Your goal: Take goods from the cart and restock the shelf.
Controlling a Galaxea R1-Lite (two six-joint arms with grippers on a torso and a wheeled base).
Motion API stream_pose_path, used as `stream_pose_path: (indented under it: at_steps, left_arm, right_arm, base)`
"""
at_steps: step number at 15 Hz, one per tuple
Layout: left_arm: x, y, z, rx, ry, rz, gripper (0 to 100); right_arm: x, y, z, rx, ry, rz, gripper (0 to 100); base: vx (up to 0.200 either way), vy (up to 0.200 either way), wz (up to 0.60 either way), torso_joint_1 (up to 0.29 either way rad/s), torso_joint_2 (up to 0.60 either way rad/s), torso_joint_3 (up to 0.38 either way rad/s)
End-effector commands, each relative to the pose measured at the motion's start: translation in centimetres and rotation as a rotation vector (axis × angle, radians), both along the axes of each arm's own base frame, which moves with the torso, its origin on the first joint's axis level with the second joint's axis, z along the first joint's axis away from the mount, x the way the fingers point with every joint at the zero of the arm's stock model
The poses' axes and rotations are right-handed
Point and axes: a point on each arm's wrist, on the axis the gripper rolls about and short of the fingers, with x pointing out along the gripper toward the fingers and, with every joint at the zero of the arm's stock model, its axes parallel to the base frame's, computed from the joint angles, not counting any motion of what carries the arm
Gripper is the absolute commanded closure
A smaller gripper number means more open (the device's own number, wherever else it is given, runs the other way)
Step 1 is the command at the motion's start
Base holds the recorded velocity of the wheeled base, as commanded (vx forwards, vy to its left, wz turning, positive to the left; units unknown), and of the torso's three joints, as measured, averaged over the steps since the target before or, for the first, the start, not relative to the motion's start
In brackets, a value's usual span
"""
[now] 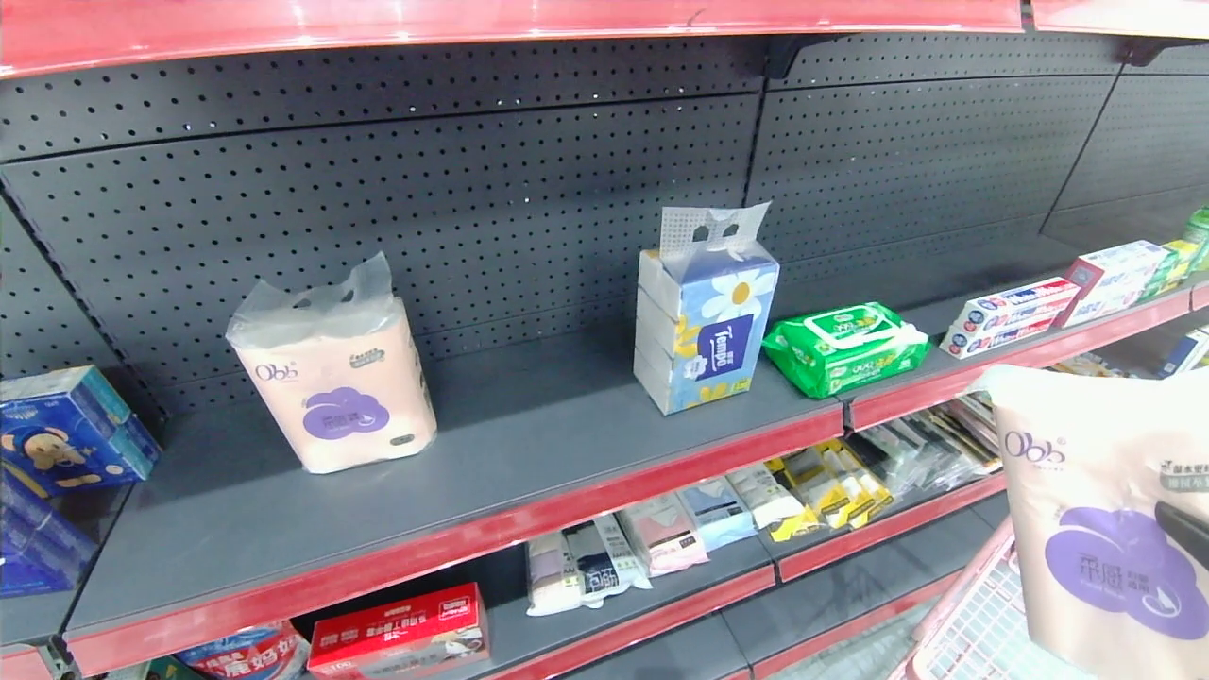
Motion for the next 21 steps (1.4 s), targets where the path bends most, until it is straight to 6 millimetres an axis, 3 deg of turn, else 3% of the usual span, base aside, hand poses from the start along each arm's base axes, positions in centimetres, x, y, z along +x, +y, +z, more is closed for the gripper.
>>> stream_pose_path:
  at_steps: [1, 21]
  left_arm:
    - [0.01, 0.00, 0.01, 0.000, 0.001, 0.000, 0]
    - [0.01, 0.00, 0.01, 0.000, 0.001, 0.000, 0]
  right_arm:
    - [0.13, 0.01, -0.01, -0.004, 0.005, 0.000, 100]
    - [0.18, -0.06, -0.39, -0.039, 0.019, -0.013, 100]
  base:
    - [0.000, 0.000, 0.00, 0.080, -0.18, -0.095]
    - [0.000, 0.000, 0.00, 0.013, -0.03, -0.013]
